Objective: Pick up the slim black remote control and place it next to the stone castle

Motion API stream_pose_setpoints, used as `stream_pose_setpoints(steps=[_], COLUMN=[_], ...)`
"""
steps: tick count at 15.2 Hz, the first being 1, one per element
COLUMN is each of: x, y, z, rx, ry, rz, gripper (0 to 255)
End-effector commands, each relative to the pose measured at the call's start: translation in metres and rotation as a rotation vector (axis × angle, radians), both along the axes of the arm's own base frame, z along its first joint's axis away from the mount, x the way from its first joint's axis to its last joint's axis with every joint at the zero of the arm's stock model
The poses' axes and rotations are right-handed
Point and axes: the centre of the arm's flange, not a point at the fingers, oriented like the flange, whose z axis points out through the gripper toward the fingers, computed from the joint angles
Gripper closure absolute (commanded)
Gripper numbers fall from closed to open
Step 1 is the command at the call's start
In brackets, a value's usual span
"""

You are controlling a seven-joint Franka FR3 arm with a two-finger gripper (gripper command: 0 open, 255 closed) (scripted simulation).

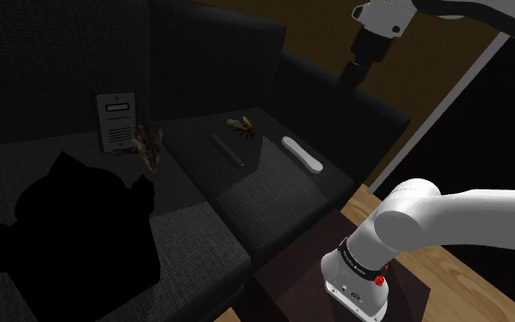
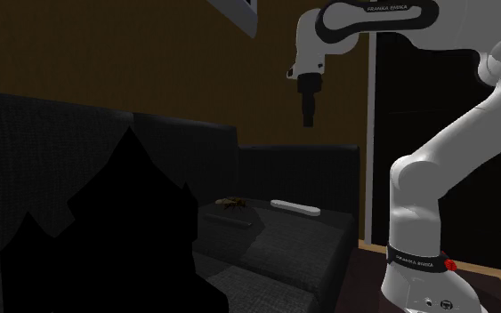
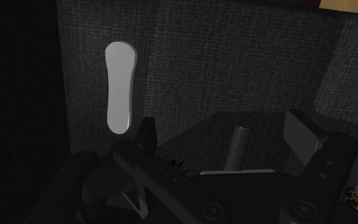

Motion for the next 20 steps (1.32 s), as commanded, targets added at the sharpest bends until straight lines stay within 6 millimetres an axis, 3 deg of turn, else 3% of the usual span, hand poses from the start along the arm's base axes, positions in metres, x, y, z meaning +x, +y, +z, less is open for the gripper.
stream_pose_setpoints(steps=[1, 20], x=[0.0, 0.155], y=[0.0, 0.054], z=[0.0, -0.187], rx=[0.0, 0.098], ry=[0.0, 0.013], rz=[0.0, -0.179], gripper=[0, 0])
